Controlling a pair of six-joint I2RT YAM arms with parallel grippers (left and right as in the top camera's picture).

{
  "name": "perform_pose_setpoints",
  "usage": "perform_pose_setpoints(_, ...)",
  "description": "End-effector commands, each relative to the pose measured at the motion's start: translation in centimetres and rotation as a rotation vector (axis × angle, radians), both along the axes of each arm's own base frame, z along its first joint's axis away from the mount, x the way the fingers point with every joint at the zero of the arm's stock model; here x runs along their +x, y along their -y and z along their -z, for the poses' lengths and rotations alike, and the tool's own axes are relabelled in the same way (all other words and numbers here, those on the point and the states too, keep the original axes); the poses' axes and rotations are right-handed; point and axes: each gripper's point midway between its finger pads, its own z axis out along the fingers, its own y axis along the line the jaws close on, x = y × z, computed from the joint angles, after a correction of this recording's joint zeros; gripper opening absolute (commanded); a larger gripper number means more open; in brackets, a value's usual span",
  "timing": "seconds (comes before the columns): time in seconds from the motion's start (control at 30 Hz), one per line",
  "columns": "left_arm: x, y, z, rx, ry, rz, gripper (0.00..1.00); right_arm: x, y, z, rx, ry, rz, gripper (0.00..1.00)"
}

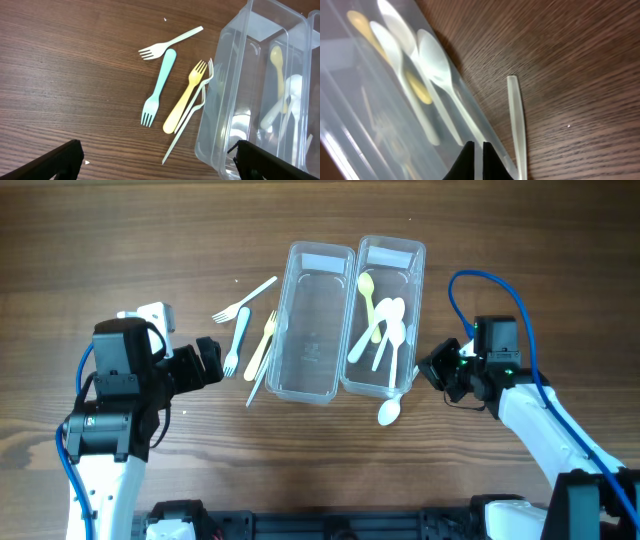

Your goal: Pack container

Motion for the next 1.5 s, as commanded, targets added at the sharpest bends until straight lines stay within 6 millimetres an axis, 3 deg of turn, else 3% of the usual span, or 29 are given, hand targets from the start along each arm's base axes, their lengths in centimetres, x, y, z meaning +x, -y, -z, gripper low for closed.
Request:
perform_pose_setpoints(0.0,0.3,0.1,-0.9,-0.004,0.022,0.015,1.00,-0.7,-0.2,1.7,-0.044,-0.049,-0.012,0.04)
perform_pose_setpoints(0.17,0.2,0.2,-0.8,-0.004,0.018,0.015,1.00,-1.2,-0.8,3.5,-0.052,-0.102,-0.027,0.04)
perform_pose_setpoints(0.67,0.2,0.2,-0.8,-0.004,0.017,0.015,1.00,-1.5,0.5,4.8,-0.129,-0.135,-0.003,0.04)
perform_pose_setpoints(0.93,0.2,0.2,-0.8,-0.004,0.017,0.015,1.00,-1.2,0.0,4.6,-0.107,-0.113,-0.030,0.04)
perform_pose_setpoints(1.17,0.2,0.1,-0.8,-0.004,0.017,0.015,1.00,0.1,-1.8,2.9,-0.019,-0.015,-0.102,0.04)
perform_pose_setpoints(1.47,0.1,0.2,-0.8,-0.004,0.015,0.015,1.00,-0.8,0.0,4.5,-0.121,-0.082,-0.059,0.04)
